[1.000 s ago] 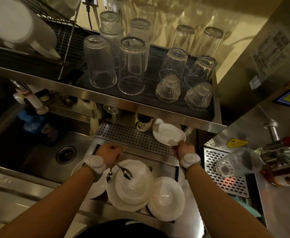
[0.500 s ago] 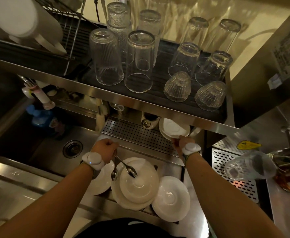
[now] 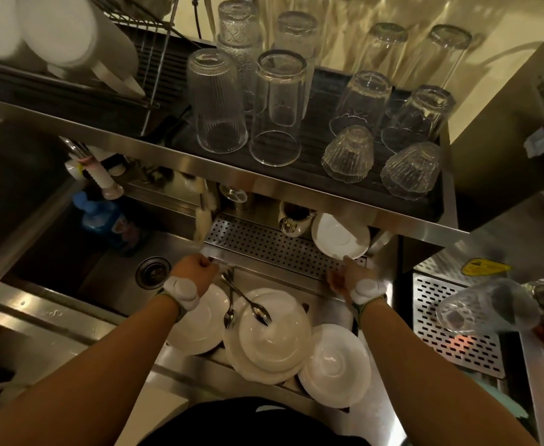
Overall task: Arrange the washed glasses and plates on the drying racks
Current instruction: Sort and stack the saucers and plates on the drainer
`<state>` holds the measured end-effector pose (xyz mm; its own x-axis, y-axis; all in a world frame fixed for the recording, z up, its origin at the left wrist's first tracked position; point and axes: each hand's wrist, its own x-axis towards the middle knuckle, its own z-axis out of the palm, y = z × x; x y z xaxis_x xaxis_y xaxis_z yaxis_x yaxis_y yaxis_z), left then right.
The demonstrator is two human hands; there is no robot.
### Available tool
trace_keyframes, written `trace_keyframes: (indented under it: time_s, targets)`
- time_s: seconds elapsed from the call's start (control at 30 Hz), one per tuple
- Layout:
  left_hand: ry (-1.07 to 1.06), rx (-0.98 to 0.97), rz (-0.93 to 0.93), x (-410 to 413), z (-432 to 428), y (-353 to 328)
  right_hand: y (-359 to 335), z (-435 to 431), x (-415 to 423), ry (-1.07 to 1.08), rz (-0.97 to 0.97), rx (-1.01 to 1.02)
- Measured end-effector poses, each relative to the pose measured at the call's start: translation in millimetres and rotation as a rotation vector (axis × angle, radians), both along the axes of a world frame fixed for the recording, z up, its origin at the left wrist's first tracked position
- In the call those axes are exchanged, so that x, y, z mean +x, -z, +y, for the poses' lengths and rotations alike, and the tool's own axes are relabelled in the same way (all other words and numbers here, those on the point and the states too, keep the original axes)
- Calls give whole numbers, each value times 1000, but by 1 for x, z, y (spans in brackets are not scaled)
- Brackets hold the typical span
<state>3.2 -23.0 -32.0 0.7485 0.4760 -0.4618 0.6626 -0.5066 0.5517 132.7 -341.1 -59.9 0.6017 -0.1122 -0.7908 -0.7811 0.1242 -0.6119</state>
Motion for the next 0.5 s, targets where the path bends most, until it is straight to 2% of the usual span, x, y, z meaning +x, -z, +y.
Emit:
trace_keyframes:
  time_s: [0.1,0.17,0.23,0.33,0.5]
  targets:
    - [108,167,67,-12,17,2,12,3,-20,-117,-72,-144]
    - [59,219,159,-32,37,7,18,15,-40,-146,-109,-134]
    - [-2,202,239,-48,49,21,19,19,-54,-149,-120,-109]
    - [42,106,323,-67,56,35,19,24,-67,-172,-109,-69]
    - [53,70,296,-78,60,41,23,22,-83,-235,-151,-79]
